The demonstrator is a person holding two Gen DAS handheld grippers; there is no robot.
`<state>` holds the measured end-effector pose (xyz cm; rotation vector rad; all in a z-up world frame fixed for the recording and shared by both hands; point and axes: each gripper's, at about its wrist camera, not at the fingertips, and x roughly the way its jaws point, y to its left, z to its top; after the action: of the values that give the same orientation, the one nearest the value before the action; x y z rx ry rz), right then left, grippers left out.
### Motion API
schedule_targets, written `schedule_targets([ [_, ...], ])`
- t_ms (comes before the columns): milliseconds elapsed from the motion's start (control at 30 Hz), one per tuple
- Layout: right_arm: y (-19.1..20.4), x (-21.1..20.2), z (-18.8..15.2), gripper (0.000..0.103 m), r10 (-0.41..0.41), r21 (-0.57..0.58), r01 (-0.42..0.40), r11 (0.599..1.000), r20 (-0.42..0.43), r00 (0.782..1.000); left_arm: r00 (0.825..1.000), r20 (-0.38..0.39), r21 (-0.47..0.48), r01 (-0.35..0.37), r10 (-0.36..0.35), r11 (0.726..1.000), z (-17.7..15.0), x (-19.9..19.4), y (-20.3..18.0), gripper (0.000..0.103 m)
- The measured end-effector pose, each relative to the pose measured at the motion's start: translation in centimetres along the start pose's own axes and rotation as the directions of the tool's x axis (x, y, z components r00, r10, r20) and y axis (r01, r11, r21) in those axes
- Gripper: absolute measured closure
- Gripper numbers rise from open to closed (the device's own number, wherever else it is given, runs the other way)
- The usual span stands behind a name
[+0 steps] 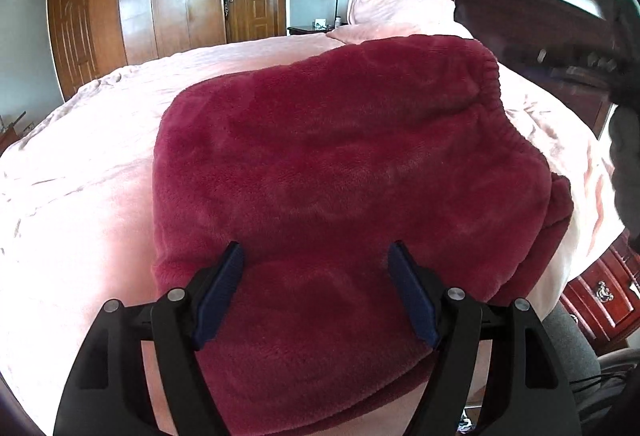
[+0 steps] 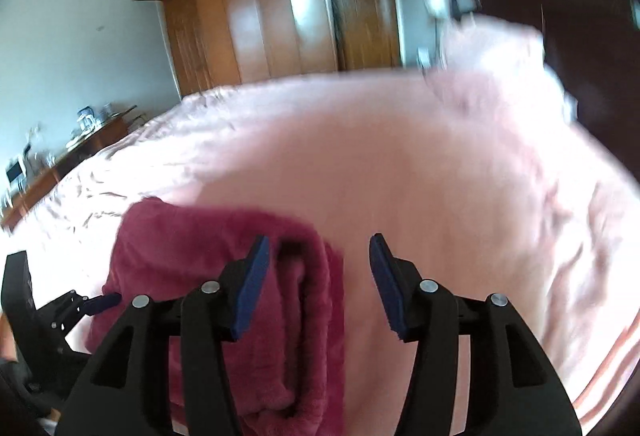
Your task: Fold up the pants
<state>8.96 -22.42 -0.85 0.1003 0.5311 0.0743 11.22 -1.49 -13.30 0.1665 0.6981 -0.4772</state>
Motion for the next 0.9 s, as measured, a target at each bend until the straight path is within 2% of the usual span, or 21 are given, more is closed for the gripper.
schedule_targets([
  [67,2.4,-1.1,0.3,0.050,0.065,-0.081,-0.061,0.995,0.041,0.997,1.000,0.003,-0.009,-0.001,0.001,1.000,0.0,0.0,0.0,0.029],
  [133,4.8,-0.5,0.2,0.050,0.165,-0.137,-0.162,0.977,0.014,0.986,1.000,0.002,-0.019,0.003,-0.003,1.000,0.5,0.1,-0.1,0.029],
  [233,6.3,2.9,0.1,0.050,0.212,-0.156,-0.217,0.964,-0.051,0.976,1.000,0.001,-0.014,0.003,-0.003,1.000,0.6,0.2,0.0,0.028],
  [300,6.2,5.6,0.4,0.050,0.196,-0.118,-0.207,0.971,-0.095,0.976,1.000,0.000,-0.003,0.000,0.000,1.000,0.6,0.3,0.1,0.028],
  [467,3.0,12.6,-0.6,0.052,0.138,0.006,-0.139,0.990,-0.176,0.975,1.000,0.010,0.027,0.008,-0.008,1.000,0.2,0.6,-0.2,0.027],
  [667,2.4,17.2,-4.7,0.051,0.113,-0.047,-0.123,0.991,-0.167,0.979,0.999,0.016,0.058,0.036,-0.037,0.998,-0.4,1.7,-0.6,0.027],
  [767,2.1,17.7,-5.5,0.051,0.130,-0.017,-0.135,0.991,-0.166,0.977,1.000,0.017,0.076,0.018,-0.019,0.997,-0.5,2.2,-1.0,0.026],
  [833,2.4,17.3,-5.6,0.051,0.116,-0.040,-0.124,0.991,-0.176,0.978,1.000,0.008,0.066,0.016,-0.016,0.998,-0.2,2.0,-0.9,0.026],
  [900,2.7,15.3,-4.9,0.051,0.112,-0.054,-0.123,0.991,-0.178,0.978,1.000,0.006,0.047,0.018,-0.018,0.999,0.1,1.3,-0.7,0.026],
])
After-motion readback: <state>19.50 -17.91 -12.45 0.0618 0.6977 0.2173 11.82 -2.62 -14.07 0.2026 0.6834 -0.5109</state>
